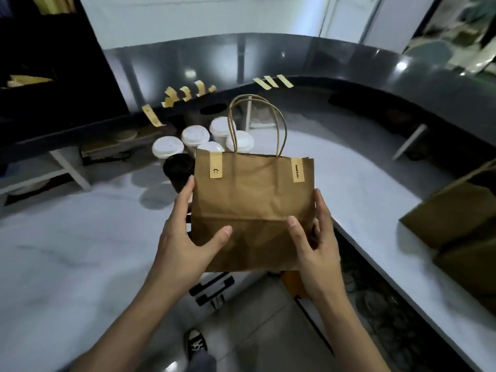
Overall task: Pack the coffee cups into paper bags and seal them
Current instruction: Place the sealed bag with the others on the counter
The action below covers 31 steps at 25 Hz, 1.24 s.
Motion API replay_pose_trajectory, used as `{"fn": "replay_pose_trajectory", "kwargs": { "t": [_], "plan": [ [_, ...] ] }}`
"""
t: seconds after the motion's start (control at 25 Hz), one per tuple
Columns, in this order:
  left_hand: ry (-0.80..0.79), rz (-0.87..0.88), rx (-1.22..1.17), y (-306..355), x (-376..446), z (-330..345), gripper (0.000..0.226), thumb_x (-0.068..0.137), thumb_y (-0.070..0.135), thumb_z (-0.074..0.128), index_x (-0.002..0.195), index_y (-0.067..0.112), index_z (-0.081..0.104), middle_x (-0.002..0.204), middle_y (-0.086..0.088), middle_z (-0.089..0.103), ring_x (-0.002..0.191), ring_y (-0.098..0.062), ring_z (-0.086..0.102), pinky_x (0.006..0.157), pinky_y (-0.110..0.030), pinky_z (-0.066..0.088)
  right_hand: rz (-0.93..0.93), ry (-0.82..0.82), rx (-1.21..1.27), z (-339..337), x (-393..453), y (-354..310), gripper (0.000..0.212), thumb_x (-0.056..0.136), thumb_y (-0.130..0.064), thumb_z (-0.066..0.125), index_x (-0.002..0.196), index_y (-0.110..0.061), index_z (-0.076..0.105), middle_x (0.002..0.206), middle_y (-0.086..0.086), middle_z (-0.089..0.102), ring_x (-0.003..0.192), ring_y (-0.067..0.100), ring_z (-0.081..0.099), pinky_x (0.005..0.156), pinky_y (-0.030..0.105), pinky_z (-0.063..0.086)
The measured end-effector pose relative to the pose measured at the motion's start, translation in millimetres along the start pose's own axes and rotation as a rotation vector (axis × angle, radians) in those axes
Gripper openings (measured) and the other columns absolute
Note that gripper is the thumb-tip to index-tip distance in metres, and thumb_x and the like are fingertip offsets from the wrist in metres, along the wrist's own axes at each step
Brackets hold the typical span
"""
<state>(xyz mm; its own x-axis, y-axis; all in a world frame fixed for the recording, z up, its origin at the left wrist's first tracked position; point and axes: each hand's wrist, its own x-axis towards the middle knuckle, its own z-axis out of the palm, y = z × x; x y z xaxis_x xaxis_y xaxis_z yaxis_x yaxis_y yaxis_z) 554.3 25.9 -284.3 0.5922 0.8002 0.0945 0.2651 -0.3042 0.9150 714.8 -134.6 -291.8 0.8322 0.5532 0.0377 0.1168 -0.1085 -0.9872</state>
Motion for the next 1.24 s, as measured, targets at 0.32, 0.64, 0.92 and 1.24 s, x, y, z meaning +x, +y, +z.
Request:
{"fn": "replay_pose_trajectory", "kwargs": {
  "t": [0.32,0.64,0.92,1.24],
  "plan": [
    [-0.209,0.100,-0.033,63,-47,104,0.098,0.070,0.063,0.077,0.145,0.069,0.014,0.145,0.015,0.047,0.127,-0.010,0.050,0.098,-0.052,0.051,0.012,0.233,0.013,-133,-52,13,0.074,0.081,-0.070,0.066,0.146,-0.066,0.030,0.151,-0.025,0.046,0.138,0.000,0.046,0.113,0.044,0.046],
    [-0.439,0.223,-0.101,119,-93,199,0.096,0.073,0.059,0.080,0.143,0.071,0.016,0.136,0.027,0.046,0.118,-0.007,0.053,0.094,-0.050,0.053,-0.028,0.524,0.015,-243,-117,21,0.067,0.089,-0.058,0.066,0.144,-0.068,0.030,0.150,-0.019,0.049,0.136,-0.001,0.046,0.103,0.027,0.053],
    [-0.681,0.385,-0.144,160,-125,266,0.097,0.073,0.054,0.080,0.144,0.069,0.015,0.122,0.050,0.042,0.113,0.017,0.049,0.088,-0.033,0.051,0.006,0.783,-0.064,-310,-168,23,0.075,0.079,-0.075,0.060,0.146,-0.066,0.028,0.153,-0.016,0.046,0.140,0.011,0.046,0.108,0.050,0.049],
    [-0.987,0.512,-0.217,204,-163,350,0.098,0.075,0.048,0.079,0.146,0.067,0.015,0.121,0.050,0.041,0.114,0.014,0.051,0.074,-0.018,0.057,0.082,1.082,-0.122,-373,-219,31,0.079,0.079,-0.076,0.060,0.148,-0.064,0.023,0.153,-0.013,0.045,0.140,0.015,0.046,0.107,0.055,0.048]
  ]
}}
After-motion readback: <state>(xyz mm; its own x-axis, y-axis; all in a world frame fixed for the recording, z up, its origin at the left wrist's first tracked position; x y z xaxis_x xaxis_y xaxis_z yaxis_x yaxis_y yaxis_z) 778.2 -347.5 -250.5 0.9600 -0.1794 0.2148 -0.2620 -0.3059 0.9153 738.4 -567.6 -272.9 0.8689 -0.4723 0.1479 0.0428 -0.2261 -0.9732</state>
